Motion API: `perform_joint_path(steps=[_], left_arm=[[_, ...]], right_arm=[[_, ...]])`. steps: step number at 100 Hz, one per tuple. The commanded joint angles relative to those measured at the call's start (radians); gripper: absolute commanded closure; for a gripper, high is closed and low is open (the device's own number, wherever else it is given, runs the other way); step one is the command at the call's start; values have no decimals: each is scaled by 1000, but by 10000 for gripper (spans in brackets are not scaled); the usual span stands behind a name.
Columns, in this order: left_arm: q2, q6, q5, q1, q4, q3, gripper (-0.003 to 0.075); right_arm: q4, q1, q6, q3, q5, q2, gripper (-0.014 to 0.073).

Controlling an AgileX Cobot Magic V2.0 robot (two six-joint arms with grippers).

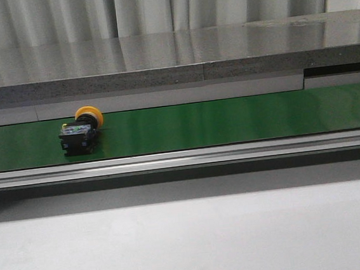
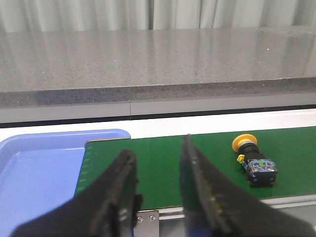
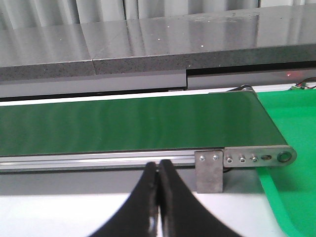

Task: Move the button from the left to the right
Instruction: 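Open the left gripper and raise it away from the button, then lower the open right gripper over the button as the belt carries it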

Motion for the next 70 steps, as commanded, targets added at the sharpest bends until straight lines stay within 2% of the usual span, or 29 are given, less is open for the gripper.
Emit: perform_joint_path(steps=[1,4,45,54,70], left_arm=[[3,2,-85,-9,-14,-26,701],[3,2,-85,-9,-14,-26,744],[3,2,-84,-9,-14,-26,741],[3,2,-84,-9,-14,-26,741],[3,2,-84,-9,-14,-26,741]], right_arm=[[-3,4,0,-17,-88,-19,661],[-3,4,0,-17,-88,-19,661],[9,4,0,-60,-183,-16,661],[38,4,0,-119,-135,1,661],[65,4,0,-269,66,105,661]])
